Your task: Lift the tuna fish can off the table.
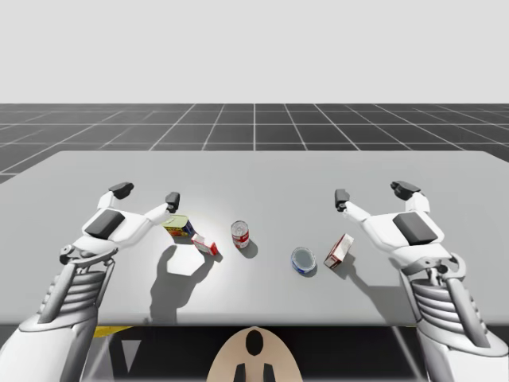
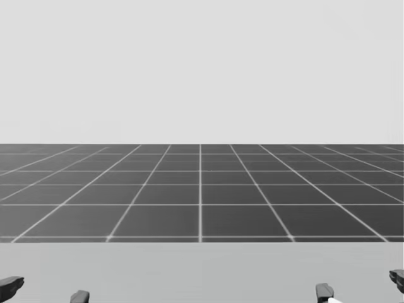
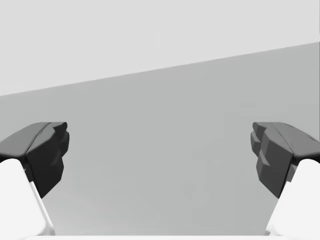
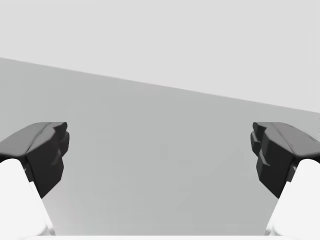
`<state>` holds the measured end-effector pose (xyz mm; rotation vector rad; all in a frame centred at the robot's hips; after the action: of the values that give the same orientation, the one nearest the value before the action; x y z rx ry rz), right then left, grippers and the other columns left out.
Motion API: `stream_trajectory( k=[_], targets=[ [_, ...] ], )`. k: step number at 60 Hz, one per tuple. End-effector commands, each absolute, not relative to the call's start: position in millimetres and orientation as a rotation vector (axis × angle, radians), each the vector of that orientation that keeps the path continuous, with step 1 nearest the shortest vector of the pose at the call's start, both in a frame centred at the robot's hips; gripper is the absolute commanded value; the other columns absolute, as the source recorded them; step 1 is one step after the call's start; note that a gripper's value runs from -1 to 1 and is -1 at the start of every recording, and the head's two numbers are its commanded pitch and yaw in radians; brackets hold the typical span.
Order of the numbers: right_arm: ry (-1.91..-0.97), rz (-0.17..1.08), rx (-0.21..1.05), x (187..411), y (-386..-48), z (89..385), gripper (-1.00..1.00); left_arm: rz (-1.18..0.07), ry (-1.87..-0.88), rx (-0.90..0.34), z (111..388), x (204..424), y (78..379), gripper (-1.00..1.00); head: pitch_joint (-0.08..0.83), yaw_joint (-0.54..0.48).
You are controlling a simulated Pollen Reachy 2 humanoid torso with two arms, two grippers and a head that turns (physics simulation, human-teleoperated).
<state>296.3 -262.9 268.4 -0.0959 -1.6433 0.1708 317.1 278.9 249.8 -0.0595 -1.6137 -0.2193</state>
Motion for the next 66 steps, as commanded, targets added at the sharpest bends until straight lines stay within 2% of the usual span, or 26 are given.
stream_trajectory(
  k=[1, 9, 29, 40, 66],
  targets=[
    [-1.653, 0.146, -0.106, 296.2, -261.6, 266.5, -1.00, -0.221, -1.611, -0.064, 250.2, 316.7, 279.4, -1.00, 0.005, 0.00],
    [-1.644, 0.140, -0.124, 297.6, -259.2, 267.9, -1.00, -0.224, -1.612, -0.065, 250.2, 316.3, 279.2, -1.00, 0.047, 0.00],
    [-1.627, 0.149, -0.133, 299.6, -259.6, 265.3, -1.00, -0.232, -1.616, -0.073, 250.8, 315.2, 279.5, -1.00, 0.375, -0.01],
    [-1.624, 0.153, -0.137, 300.4, -259.4, 264.6, -1.00, -0.232, -1.621, -0.076, 252.7, 314.1, 280.2, -1.00, 0.476, -0.03],
    [-1.624, 0.155, -0.141, 300.7, -260.9, 264.8, -1.00, -0.223, -1.638, -0.098, 260.5, 308.4, 279.3, -1.00, 0.721, -0.20]
  ],
)
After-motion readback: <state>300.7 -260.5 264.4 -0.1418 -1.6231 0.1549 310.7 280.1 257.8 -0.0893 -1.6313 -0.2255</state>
